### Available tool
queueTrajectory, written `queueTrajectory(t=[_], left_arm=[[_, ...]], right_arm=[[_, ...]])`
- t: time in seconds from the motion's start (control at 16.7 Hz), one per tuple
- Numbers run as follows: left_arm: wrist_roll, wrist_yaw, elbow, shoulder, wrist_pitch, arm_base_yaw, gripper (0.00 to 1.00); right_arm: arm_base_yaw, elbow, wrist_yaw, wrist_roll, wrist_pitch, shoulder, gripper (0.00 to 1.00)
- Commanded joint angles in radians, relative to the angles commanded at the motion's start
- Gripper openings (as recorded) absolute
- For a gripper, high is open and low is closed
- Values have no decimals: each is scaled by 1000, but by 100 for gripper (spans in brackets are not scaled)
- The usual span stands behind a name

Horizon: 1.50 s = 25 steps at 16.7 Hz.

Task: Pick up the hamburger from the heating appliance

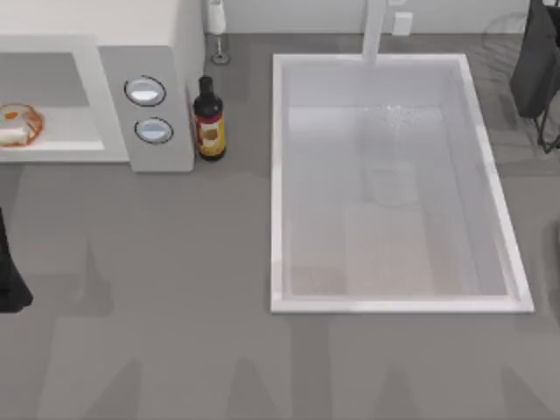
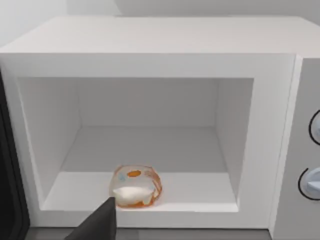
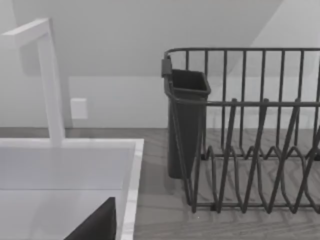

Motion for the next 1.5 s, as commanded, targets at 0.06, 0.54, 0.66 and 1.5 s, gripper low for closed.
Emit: queueTrajectory(t=[0.06, 0.54, 0.66, 1.5], left_arm=[[2, 5, 24, 65, 31, 4, 100], [24, 62, 294, 780, 373, 52, 100], [31, 79, 373, 988, 472, 65, 100], [68, 173, 820, 2174, 1039, 144, 100]], right_arm=[[0, 0, 0, 0, 0, 0, 100], [0, 0, 0, 0, 0, 0, 100], [0, 0, 0, 0, 0, 0, 100], [0, 0, 0, 0, 0, 0, 100]])
